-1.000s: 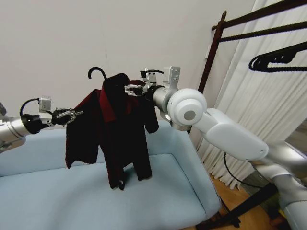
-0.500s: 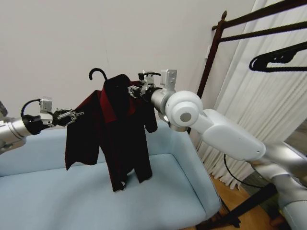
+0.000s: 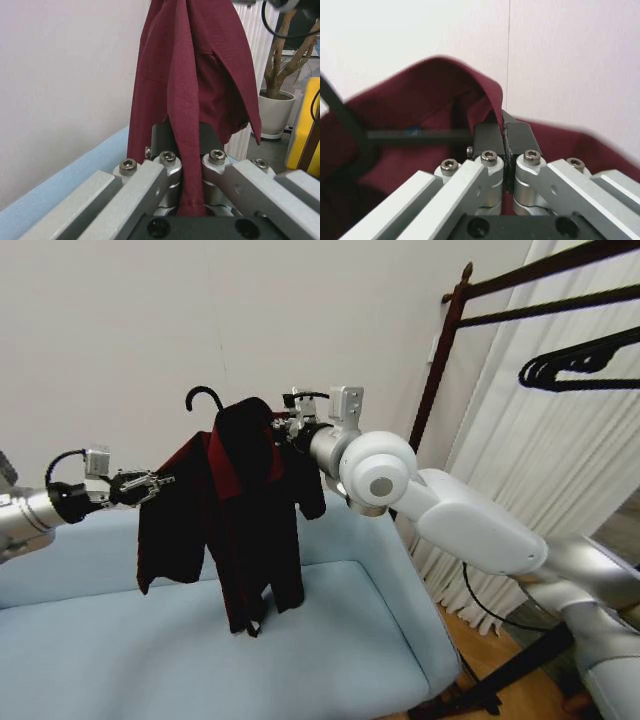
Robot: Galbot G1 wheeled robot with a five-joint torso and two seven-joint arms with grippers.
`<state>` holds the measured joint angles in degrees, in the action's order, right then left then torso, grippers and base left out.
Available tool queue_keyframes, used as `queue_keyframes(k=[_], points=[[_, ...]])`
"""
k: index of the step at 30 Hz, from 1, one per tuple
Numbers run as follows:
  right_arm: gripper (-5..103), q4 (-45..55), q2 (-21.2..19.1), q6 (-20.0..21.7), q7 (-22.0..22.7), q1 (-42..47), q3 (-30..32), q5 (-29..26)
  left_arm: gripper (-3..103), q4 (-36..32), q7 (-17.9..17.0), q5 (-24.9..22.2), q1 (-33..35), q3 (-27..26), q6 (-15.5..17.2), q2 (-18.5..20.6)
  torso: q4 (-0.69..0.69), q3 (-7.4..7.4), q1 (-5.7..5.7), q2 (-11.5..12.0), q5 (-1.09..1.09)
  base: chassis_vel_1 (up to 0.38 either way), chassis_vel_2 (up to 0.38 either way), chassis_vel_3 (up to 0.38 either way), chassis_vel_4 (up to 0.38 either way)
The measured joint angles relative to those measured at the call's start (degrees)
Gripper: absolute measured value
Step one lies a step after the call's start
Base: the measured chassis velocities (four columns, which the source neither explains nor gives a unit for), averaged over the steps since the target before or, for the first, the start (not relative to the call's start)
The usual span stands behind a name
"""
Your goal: Pick up the clothes from the sofa and hang them on the clothes hanger.
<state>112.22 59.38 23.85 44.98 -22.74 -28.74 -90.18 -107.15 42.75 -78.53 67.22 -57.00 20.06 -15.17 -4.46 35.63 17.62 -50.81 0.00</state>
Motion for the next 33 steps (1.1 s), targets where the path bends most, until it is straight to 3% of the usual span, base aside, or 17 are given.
queue_keyframes(k=[12,33], points=[[0,3.75,-0.05,0.63,-1.81,-2.68,-2.01,0.84,2,-0.04,0.03,0.34,-0.06,0.51,0.13,-0.16,0.00,0.00,0.00,0.00,0.00,0.000,0.000,0.000,0.000],[0,3.82,-1.98,1.43,-3.54,1.90,-4.30,3.59,2,0.29,0.28,0.15,-0.44,0.42,0.21,-0.26,0.00,0.00,0.00,0.00,0.01,0.000,0.000,0.000,0.000]])
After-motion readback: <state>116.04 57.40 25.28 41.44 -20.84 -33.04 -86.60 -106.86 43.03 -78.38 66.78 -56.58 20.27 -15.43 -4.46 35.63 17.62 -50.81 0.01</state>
